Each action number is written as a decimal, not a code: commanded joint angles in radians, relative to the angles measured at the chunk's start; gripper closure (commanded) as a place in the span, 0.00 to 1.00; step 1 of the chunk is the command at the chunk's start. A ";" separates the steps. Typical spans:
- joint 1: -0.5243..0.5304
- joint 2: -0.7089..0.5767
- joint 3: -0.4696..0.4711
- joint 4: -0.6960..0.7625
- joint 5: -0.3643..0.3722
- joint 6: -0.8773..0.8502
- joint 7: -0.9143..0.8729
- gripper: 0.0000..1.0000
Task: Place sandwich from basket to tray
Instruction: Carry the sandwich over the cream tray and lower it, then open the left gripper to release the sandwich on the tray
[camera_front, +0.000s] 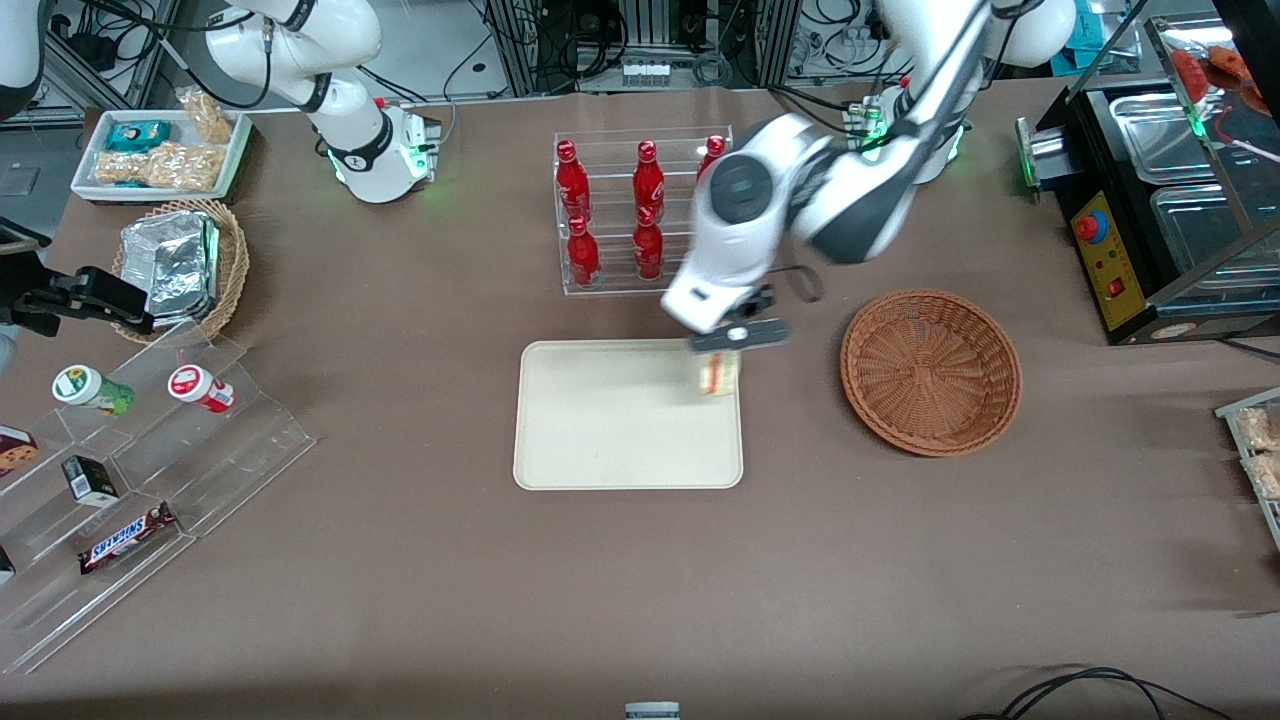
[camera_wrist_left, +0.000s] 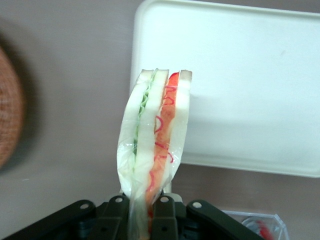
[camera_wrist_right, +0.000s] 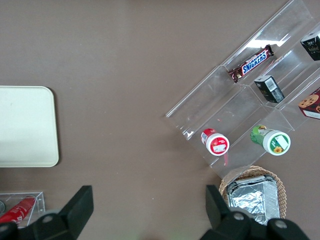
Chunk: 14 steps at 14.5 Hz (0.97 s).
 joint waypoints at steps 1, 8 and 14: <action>-0.035 0.203 0.012 0.202 0.093 -0.037 -0.125 0.97; -0.100 0.289 0.011 0.283 0.087 0.041 -0.145 0.93; -0.098 0.341 -0.009 0.284 0.086 0.159 -0.145 0.55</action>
